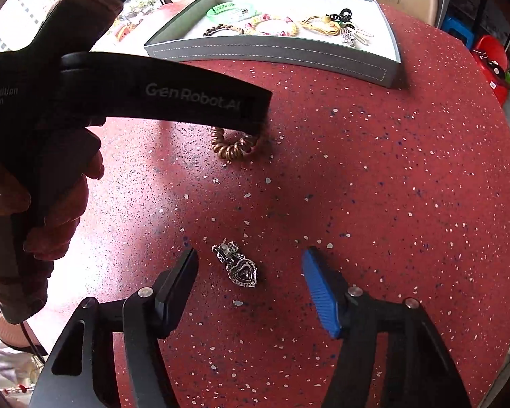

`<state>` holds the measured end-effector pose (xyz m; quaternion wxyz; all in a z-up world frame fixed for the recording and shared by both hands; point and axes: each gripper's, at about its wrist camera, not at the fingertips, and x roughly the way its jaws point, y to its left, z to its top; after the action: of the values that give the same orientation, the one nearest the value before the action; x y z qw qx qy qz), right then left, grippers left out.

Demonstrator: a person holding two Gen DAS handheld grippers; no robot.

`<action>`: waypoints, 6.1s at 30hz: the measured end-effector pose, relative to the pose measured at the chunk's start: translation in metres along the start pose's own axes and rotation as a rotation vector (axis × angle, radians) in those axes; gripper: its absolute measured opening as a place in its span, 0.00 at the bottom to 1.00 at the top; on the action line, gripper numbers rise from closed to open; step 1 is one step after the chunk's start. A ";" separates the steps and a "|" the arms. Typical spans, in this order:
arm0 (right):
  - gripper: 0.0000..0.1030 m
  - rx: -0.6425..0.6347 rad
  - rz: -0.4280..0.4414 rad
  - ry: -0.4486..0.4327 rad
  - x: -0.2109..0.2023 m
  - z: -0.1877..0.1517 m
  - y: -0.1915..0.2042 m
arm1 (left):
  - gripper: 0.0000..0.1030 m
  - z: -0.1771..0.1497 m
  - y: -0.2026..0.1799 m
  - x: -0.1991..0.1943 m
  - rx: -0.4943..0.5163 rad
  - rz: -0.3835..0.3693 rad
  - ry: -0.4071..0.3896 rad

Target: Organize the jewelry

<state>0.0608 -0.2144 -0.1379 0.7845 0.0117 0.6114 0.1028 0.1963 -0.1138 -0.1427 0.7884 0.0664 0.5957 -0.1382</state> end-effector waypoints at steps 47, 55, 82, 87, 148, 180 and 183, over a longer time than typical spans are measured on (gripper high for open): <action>0.18 0.315 0.163 -0.089 -0.049 0.041 -0.083 | 0.29 0.003 0.029 -0.049 -0.063 -0.090 -0.073; 0.18 0.316 0.190 -0.131 -0.058 0.081 -0.092 | 0.29 0.027 0.043 -0.064 -0.093 -0.077 -0.124; 0.18 0.286 0.242 -0.126 -0.010 0.198 -0.110 | 0.29 0.114 0.067 -0.019 -0.148 0.024 -0.136; 0.18 0.295 0.247 -0.095 0.007 0.204 -0.114 | 0.29 0.122 0.066 -0.004 -0.145 0.046 -0.116; 0.43 0.324 0.177 -0.112 -0.006 0.201 -0.125 | 1.00 0.137 0.057 0.006 -0.109 0.115 -0.142; 1.00 0.230 -0.008 -0.302 -0.055 0.151 -0.082 | 1.00 0.072 0.057 -0.049 -0.144 0.143 -0.195; 1.00 0.235 -0.021 -0.305 -0.060 0.143 -0.077 | 1.00 0.063 0.059 -0.054 -0.151 0.145 -0.198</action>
<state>0.1957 -0.2854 -0.0560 0.8623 0.1125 0.4934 0.0194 0.2581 -0.0668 -0.0770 0.8541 0.0357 0.5173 -0.0415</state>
